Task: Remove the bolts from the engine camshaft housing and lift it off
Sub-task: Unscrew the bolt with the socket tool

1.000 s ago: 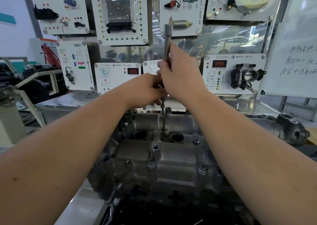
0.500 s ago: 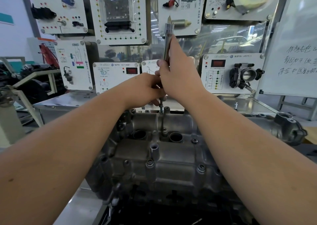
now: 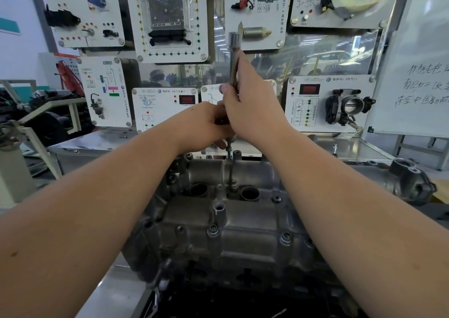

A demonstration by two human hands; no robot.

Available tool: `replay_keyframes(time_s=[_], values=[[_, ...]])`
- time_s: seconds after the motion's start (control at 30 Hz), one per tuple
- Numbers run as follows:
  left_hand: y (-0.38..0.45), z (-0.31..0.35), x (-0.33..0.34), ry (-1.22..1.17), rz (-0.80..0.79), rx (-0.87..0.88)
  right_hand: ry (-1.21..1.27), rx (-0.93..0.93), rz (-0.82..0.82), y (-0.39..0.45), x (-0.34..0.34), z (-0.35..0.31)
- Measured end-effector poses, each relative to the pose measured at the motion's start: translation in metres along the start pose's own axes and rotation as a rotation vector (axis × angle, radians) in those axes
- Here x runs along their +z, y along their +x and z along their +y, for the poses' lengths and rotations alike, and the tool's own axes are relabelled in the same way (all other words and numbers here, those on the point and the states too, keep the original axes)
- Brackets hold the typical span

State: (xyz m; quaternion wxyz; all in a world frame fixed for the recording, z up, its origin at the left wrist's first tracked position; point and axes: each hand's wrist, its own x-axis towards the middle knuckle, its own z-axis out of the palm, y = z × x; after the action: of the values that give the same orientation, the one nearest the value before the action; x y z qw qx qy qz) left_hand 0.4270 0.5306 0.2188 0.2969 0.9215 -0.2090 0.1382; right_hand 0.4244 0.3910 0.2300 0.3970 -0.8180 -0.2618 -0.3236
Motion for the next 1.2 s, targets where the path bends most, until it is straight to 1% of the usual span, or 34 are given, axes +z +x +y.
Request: replay_keyframes(time_s=[0.17,0.43,0.57,0.63,0.73,0.93,1.1,1.2], values=[[0.0033,-0.0018,0.0012,0.029,0.018,-0.022,-0.001,-0.034,0.103,-0.0001,-0.0014,0.0002],[0.0006,0.0,0.0007,-0.01,-0.011,-0.001,-0.025,-0.026,0.096,0.0008,0.0015,0.0009],[0.0012,-0.0011,0.0002,0.011,0.009,0.009,-0.033,-0.058,0.1,-0.0006,-0.0002,-0.0002],[0.0024,-0.002,0.0009,0.012,0.021,0.007,-0.038,-0.041,0.091,0.0007,-0.0001,-0.0004],[0.0028,-0.0024,0.0023,-0.002,-0.003,0.022,-0.024,-0.002,0.081,0.0017,0.0003,-0.0006],[0.0018,-0.0023,0.0012,0.01,-0.008,0.027,-0.01,-0.014,0.083,-0.0017,0.0004,-0.0003],[0.0008,-0.002,0.0005,-0.027,0.015,0.012,-0.074,-0.006,0.095,0.0006,0.001,0.0014],[-0.001,0.0004,-0.0001,-0.037,-0.006,0.012,-0.032,-0.005,0.079,-0.0005,0.0006,-0.0008]])
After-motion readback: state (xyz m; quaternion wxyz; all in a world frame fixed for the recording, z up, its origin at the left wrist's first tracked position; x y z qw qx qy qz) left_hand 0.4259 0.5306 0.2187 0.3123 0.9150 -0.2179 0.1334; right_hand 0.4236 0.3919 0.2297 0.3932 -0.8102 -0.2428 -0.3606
